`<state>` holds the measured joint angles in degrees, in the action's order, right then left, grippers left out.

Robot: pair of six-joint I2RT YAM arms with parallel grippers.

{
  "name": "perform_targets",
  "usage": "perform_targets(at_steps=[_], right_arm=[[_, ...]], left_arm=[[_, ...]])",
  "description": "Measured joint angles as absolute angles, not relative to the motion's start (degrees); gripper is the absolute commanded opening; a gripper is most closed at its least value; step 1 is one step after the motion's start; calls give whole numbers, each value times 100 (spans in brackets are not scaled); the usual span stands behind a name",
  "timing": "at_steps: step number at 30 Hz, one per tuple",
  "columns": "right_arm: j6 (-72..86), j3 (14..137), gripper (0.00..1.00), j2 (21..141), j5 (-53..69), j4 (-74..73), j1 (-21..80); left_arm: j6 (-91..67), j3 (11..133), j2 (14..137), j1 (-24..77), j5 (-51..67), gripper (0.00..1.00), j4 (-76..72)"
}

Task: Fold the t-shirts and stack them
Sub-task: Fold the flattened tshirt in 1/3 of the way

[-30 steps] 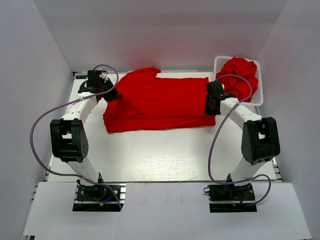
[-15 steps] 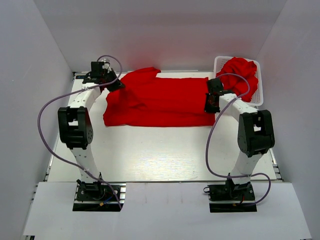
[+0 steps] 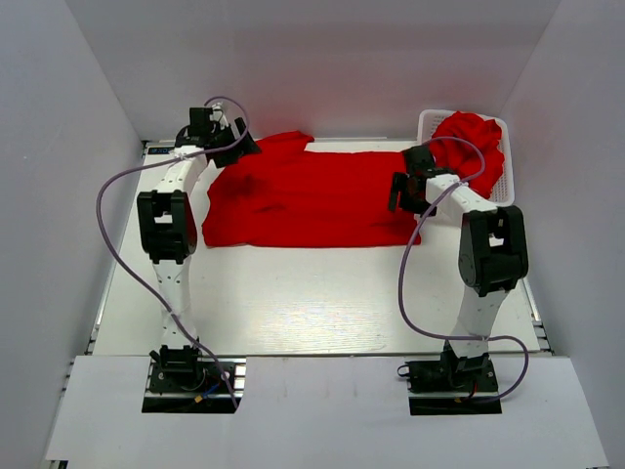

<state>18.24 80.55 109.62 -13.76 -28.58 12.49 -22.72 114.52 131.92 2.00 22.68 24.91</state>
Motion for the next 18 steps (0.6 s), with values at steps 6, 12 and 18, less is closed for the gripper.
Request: perform_targets(at_steps=[6, 12, 18], right_arm=[[1627, 8160, 90, 10888, -1238, -2877, 1253], [1446, 7572, 90, 10145, -611, -2589, 1406], [1339, 7116, 90, 9806, -58, -2349, 1741]], left_arm=[[-1931, 12208, 13303, 200, 1887, 100, 3124], [-2018, 9642, 11655, 202, 1627, 100, 2902], [-2187, 7546, 10401, 239, 1575, 100, 2534]])
